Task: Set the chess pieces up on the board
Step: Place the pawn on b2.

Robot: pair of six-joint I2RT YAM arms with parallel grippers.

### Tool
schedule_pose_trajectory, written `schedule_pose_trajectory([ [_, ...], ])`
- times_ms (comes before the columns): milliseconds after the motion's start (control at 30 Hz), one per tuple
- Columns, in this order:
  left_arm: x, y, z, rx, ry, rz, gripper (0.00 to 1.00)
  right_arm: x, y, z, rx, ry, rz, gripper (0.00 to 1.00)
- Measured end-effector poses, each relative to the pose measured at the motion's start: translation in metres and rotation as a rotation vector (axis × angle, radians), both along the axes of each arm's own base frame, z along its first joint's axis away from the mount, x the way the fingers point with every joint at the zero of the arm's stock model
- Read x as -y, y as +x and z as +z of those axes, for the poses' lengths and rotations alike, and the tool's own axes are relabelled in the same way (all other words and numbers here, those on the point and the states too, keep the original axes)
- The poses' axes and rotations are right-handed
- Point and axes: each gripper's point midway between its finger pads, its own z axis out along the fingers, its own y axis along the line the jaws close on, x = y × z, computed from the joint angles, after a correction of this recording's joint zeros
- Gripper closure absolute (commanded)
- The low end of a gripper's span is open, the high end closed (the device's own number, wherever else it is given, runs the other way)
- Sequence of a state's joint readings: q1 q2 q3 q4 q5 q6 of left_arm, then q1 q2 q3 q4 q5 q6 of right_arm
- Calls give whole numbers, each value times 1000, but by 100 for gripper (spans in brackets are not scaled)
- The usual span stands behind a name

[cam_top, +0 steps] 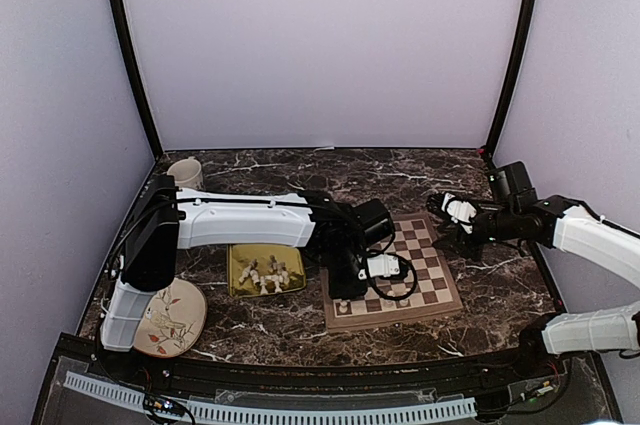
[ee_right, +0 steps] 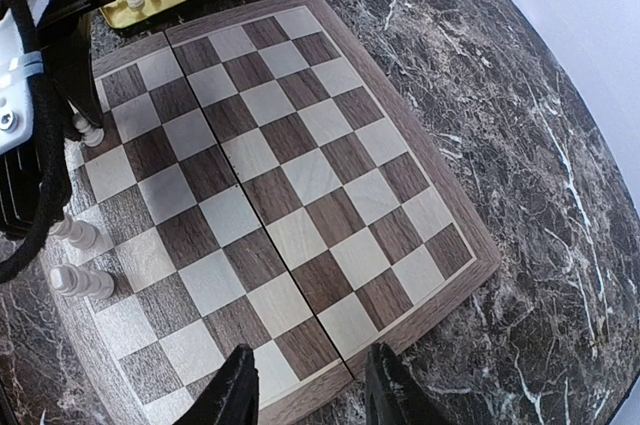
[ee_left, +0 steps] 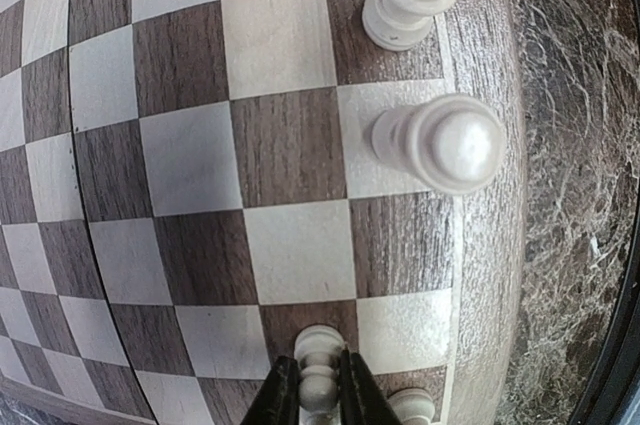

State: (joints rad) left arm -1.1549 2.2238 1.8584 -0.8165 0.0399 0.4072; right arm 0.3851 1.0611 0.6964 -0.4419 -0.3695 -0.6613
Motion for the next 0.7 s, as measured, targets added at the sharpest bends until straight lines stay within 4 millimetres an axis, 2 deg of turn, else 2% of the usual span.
schedule_pose_trajectory([
  [367,4,2,4,5,-9,5,78,0,0,-1,-4,-1,0,63],
  [533,14,8,23,25,-53,20,75,0,0,-1,-4,-1,0,63],
  [700,13,8,49,39,-98,35,75,0,0,-2,-7,-2,0,63],
])
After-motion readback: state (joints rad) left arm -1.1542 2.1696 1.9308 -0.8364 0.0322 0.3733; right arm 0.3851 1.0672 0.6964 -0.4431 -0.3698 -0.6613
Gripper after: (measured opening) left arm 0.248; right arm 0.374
